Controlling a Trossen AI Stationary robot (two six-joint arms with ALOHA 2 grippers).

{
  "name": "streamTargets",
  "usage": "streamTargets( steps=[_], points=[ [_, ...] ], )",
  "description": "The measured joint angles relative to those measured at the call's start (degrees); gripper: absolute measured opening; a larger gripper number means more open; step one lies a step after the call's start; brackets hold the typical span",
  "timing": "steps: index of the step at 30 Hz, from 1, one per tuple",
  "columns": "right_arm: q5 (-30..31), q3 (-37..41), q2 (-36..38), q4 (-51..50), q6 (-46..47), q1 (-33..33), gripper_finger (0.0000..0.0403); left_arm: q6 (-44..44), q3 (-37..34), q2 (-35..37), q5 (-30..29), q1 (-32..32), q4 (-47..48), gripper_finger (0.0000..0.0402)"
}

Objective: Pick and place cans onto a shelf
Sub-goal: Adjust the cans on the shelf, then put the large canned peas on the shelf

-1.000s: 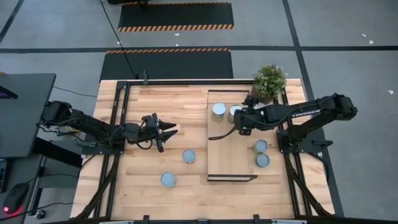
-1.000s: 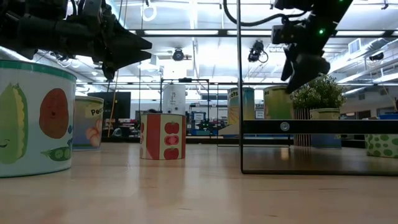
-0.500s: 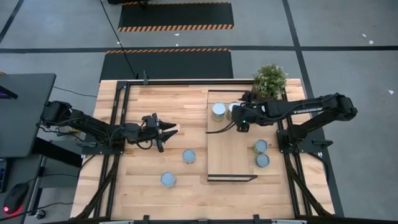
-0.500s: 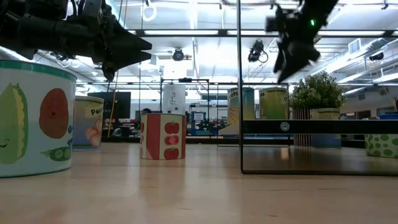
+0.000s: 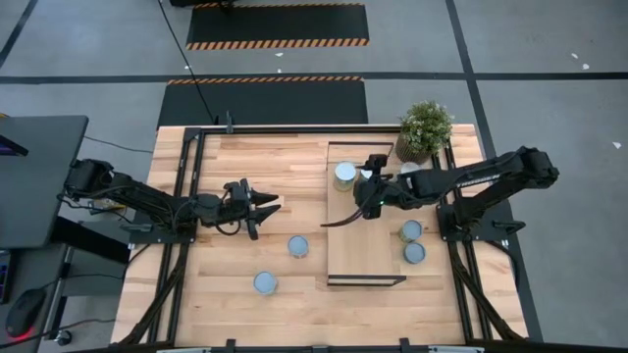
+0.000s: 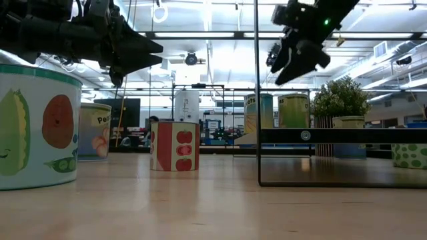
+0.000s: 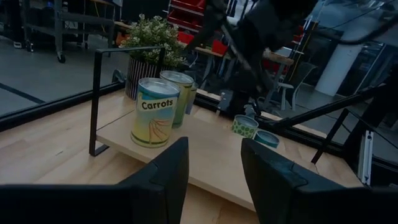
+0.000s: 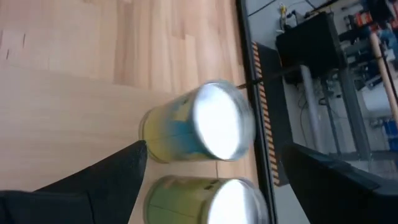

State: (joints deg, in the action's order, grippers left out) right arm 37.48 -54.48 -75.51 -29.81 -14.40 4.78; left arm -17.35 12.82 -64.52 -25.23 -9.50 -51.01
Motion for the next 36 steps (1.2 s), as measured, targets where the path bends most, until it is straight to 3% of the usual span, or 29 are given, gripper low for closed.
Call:
streamTargets(
  steps=[5, 11, 29, 36],
  points=[
    [0.9, 1.1, -5.8, 6.2, -7.0, 0.0, 0.0375, 0.0, 0.0, 0.0, 0.0, 0.0, 0.0, 0.0153],
    [15.2, 1.1, -12.5, 12.1, -13.6, 0.5, 0.0375, 0.0, 0.0, 0.0, 0.0, 0.0, 0.6, 0.0153],
    [14.5, 1.1, -14.4, 16.3, -15.8, -2.0, 0.0375, 0.0, 0.0, 0.0, 0.0, 0.0, 0.8, 0.0153],
    [12.7, -6.2, -12.9, 4.0, -9.5, 1.4, 0.0375, 0.0, 0.0, 0.0, 0.0, 0.0, 0.9, 0.0153]
  ],
)
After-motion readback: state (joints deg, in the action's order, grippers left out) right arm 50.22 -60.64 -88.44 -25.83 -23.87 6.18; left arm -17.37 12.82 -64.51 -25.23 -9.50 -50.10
